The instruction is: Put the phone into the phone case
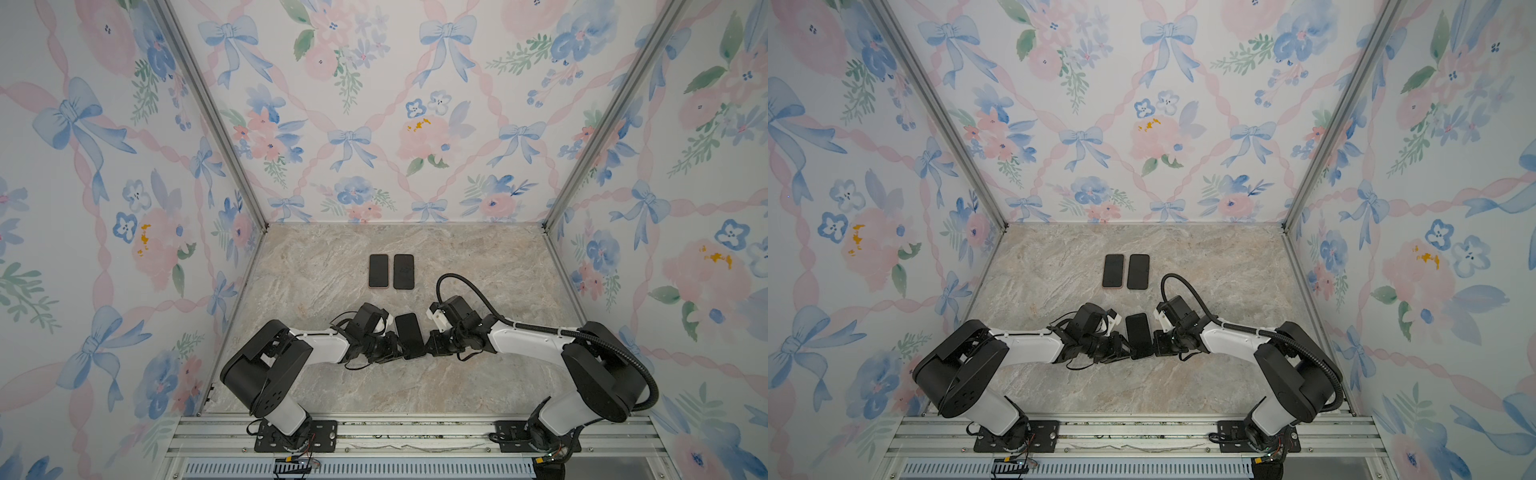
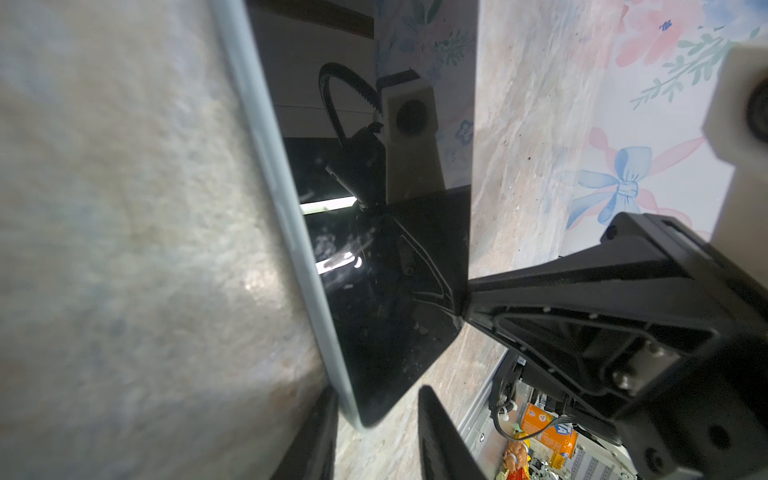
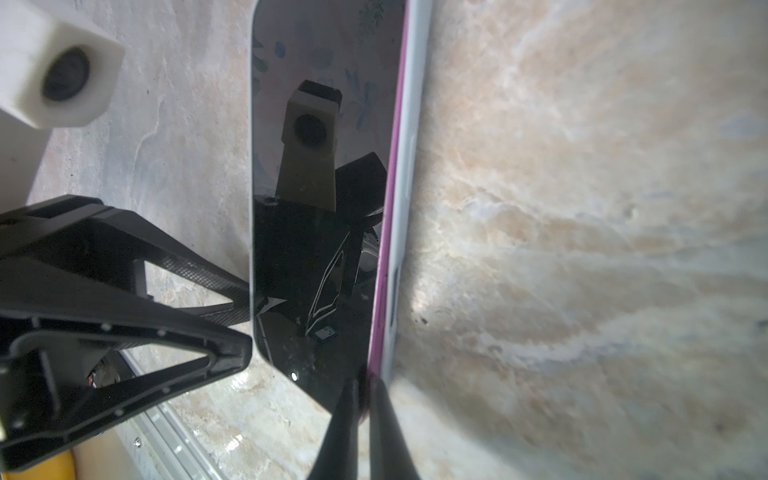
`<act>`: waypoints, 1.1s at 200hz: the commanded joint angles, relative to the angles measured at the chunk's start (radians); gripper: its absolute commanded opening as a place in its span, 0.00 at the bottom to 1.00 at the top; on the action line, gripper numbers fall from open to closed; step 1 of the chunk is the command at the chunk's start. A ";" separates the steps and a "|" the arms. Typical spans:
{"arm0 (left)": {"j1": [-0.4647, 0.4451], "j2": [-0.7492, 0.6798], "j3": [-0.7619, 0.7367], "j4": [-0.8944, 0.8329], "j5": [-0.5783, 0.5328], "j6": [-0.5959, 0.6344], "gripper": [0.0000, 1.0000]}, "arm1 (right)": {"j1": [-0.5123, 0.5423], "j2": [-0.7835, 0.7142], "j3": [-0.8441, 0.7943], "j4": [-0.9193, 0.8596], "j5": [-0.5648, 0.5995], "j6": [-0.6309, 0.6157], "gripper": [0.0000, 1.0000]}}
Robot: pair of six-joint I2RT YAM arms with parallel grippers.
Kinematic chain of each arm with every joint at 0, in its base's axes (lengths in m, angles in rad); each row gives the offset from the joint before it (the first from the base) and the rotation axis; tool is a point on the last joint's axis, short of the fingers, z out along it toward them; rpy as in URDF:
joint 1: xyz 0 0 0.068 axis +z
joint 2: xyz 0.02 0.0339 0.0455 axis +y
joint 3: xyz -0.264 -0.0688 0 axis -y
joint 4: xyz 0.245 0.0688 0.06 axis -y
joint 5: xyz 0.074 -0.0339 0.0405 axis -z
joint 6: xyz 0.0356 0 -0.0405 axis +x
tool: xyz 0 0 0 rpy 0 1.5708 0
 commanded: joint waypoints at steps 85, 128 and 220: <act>-0.007 0.034 -0.029 0.025 0.000 0.000 0.33 | 0.028 0.039 0.009 -0.047 0.019 -0.018 0.08; 0.009 -0.053 -0.020 -0.093 -0.075 0.034 0.36 | 0.041 -0.079 0.035 -0.190 0.202 -0.028 0.13; 0.019 -0.016 0.006 -0.076 -0.035 0.019 0.44 | 0.057 -0.023 0.036 -0.080 0.149 0.095 0.26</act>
